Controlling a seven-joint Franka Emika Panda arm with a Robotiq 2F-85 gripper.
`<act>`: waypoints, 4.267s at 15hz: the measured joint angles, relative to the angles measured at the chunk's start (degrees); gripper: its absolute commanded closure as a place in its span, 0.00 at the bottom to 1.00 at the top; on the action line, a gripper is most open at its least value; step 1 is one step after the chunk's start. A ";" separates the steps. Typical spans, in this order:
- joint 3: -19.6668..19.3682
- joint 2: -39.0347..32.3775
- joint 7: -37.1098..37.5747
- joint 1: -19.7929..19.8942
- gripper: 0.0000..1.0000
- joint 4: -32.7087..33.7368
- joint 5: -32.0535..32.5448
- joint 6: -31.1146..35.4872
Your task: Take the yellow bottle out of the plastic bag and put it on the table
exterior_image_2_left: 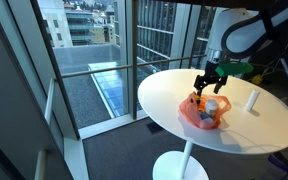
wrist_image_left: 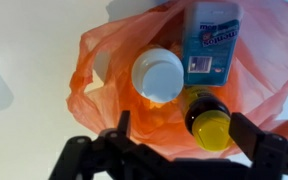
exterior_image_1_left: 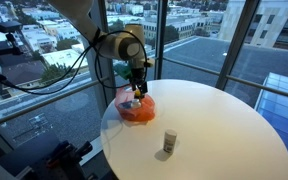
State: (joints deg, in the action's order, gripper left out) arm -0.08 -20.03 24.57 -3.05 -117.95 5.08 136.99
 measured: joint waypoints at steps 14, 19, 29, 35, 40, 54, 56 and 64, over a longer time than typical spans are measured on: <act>-0.28 -6.33 -0.02 -2.33 0.00 6.98 0.00 0.06; -0.40 -8.62 -0.02 -2.37 0.29 9.06 0.00 0.06; -1.11 -9.30 0.01 -3.75 0.83 11.36 -0.01 -0.94; -1.72 -9.24 0.04 -4.32 0.34 11.82 -0.01 -2.36; -1.80 -9.22 0.03 -4.39 0.00 11.84 -0.01 -3.14; -1.76 -9.02 0.02 -4.66 0.68 11.83 -0.08 -8.96; -1.75 -8.83 0.02 -4.66 0.80 11.83 -0.08 -8.96; -1.77 -4.28 0.02 -4.44 0.80 11.41 -0.70 -11.13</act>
State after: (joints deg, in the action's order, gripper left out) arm -1.84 -24.31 24.59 -7.50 -106.54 4.38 125.86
